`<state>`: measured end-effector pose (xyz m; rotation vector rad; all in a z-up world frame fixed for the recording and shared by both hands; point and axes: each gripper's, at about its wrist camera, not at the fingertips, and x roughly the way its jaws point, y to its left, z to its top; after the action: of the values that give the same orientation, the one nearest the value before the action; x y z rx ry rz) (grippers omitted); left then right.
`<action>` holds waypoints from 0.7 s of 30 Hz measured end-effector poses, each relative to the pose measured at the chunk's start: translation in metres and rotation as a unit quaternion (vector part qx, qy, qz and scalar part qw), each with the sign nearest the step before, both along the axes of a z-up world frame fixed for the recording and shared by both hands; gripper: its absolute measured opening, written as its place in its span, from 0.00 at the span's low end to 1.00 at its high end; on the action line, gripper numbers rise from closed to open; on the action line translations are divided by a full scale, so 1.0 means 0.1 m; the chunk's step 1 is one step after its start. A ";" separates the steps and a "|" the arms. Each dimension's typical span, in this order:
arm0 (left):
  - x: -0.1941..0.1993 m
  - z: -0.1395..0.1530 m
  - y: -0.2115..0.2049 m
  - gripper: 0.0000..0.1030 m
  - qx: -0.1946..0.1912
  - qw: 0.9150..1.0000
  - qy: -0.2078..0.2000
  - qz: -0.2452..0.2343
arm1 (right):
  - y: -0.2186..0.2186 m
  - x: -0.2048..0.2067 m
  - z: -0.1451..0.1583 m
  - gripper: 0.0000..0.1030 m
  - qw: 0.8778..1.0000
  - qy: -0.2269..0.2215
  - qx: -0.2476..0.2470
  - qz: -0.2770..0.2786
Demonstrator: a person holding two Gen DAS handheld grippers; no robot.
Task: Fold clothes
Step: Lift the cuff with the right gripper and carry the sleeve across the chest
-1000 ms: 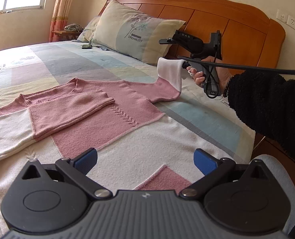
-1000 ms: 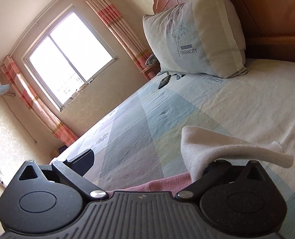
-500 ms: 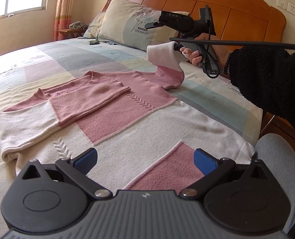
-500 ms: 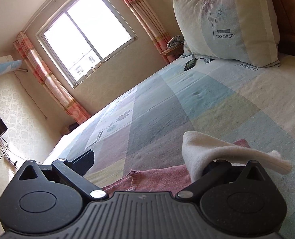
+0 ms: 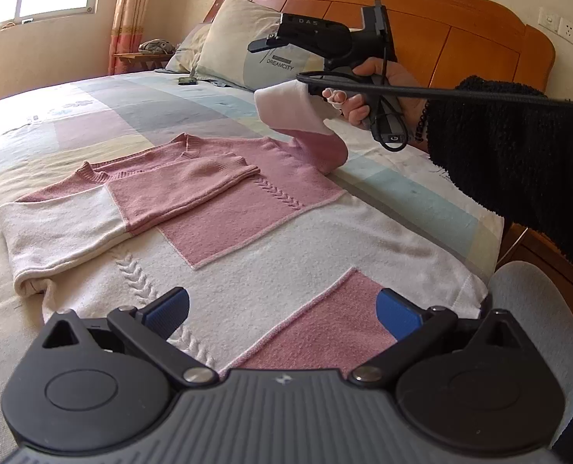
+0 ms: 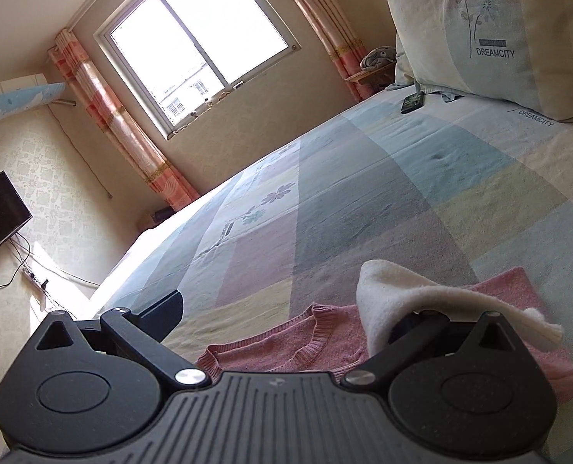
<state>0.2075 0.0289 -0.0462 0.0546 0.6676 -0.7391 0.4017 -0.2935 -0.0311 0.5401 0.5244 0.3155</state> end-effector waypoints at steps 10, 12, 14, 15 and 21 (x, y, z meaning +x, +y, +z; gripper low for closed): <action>0.01 -0.06 -0.04 0.99 0.020 1.000 0.006 -0.004 | 0.36 0.12 0.03 1.00 0.999 0.002 -0.003 0.041; 0.00 -0.06 -0.04 0.99 0.021 1.000 0.007 -0.006 | 0.44 0.13 0.03 1.00 0.999 0.002 -0.003 0.049; 0.00 -0.07 -0.04 0.99 0.023 1.000 0.008 -0.009 | 0.51 0.15 0.02 1.00 0.998 0.003 -0.001 0.057; 0.00 -0.08 -0.05 0.99 0.023 1.000 0.008 -0.009 | 0.55 0.15 0.01 1.00 0.998 0.003 0.002 0.062; 0.02 -0.11 -0.04 0.99 0.018 1.000 0.015 -0.015 | 0.85 0.19 -0.08 1.00 0.996 0.007 0.005 0.093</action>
<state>0.2095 0.0249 -0.0572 0.0865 0.7109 -0.7577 0.4204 -0.2084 -0.0390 0.5043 0.5883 0.4919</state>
